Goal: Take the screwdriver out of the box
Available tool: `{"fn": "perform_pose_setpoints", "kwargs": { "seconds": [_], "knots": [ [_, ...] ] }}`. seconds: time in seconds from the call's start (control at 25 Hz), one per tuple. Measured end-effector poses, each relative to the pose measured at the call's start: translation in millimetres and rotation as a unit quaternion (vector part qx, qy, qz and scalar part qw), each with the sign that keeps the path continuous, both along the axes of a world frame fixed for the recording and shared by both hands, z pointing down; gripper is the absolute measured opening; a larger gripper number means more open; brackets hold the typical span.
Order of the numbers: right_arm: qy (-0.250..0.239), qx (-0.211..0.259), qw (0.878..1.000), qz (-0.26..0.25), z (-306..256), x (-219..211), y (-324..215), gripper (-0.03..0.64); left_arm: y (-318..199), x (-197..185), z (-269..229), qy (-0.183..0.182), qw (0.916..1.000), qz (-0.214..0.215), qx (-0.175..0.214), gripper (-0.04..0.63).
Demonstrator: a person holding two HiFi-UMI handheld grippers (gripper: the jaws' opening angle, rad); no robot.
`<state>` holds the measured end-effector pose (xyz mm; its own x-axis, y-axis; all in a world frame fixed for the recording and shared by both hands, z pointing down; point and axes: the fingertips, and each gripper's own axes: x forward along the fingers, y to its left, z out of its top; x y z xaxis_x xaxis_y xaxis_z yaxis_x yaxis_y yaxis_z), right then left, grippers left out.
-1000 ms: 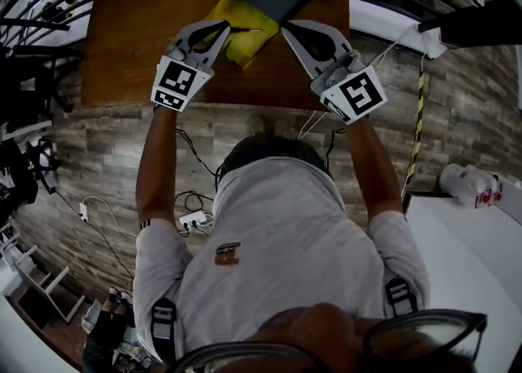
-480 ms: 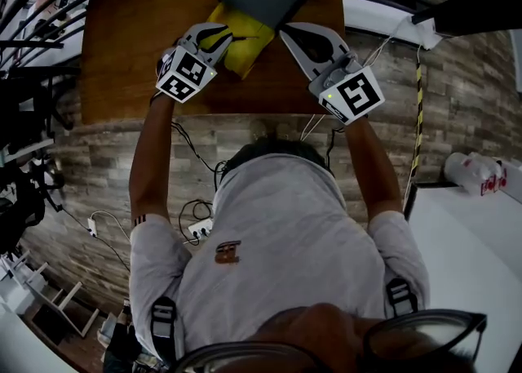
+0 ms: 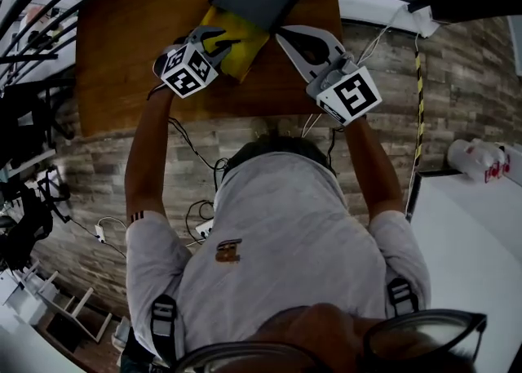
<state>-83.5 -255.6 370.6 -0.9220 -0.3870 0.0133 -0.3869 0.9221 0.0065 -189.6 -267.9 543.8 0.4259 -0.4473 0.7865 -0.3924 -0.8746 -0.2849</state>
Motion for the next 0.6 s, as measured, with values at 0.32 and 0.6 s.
{"fn": "perform_pose_setpoints", "kwargs": {
  "seconds": [0.32, 0.6],
  "knots": [
    [0.0, -0.008, 1.0, 0.009, 13, 5, -13, 0.032, -8, -5, 41, -0.061, 0.9957, 0.043, -0.055, 0.158],
    [0.004, -0.02, 1.0, 0.017, 22, 7, -28, 0.032, -22, -7, 67, -0.085, 0.9898, 0.06, -0.097, 0.169]
  ]
}}
